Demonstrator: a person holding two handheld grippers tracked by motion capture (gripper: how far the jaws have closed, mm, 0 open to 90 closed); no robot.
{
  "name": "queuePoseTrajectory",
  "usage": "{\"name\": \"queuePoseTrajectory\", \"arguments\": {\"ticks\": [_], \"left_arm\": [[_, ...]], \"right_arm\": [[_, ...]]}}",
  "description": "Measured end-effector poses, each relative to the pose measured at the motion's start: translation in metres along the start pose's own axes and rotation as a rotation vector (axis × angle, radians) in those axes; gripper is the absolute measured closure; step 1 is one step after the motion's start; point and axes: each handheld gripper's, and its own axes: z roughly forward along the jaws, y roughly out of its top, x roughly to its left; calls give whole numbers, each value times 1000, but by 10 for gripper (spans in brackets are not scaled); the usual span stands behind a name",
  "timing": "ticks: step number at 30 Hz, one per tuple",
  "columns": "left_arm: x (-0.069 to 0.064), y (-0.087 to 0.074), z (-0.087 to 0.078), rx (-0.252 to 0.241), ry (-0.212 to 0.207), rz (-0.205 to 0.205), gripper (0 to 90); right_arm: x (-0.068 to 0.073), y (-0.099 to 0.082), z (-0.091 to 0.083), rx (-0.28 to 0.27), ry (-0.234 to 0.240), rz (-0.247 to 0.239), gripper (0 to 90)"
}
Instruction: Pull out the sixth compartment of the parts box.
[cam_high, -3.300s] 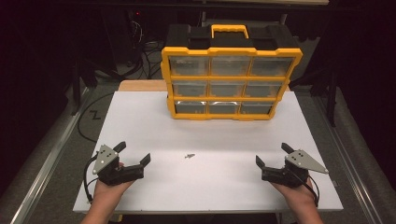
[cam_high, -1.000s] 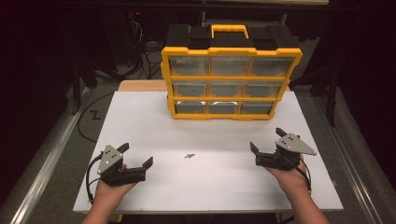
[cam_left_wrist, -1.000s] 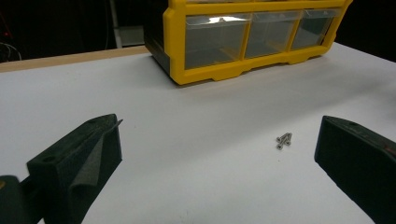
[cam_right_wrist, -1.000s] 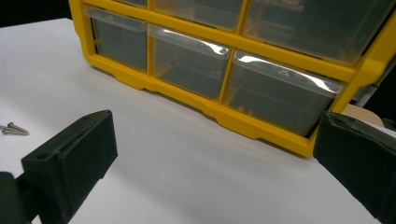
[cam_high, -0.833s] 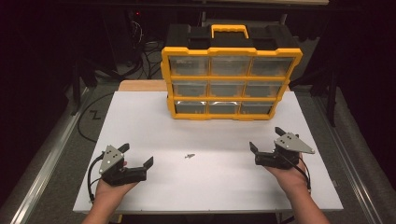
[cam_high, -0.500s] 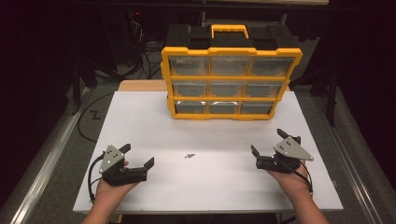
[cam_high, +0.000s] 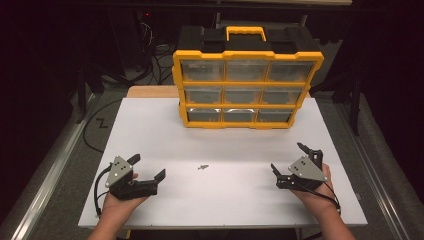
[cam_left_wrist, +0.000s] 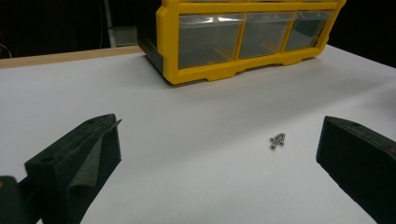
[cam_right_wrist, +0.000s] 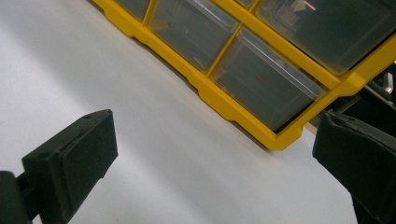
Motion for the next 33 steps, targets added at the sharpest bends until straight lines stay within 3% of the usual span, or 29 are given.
{"name": "queuePoseTrajectory", "arguments": {"ticks": [20,21,25,27,33], "left_arm": [[0,0,0,-3,-13,-5,7],[0,0,0,-3,-13,-5,7],[0,0,0,-3,-13,-5,7],[0,0,0,-5,-15,-5,7],[0,0,0,-5,-16,-4,7]], "right_arm": [[12,-9,9,63,-23,-135,10],[13,-8,9,64,-26,-170,10],[16,-8,9,77,-36,-219,10],[18,-7,10,83,-45,-271,10],[23,-5,10,88,-62,-352,11]]}}
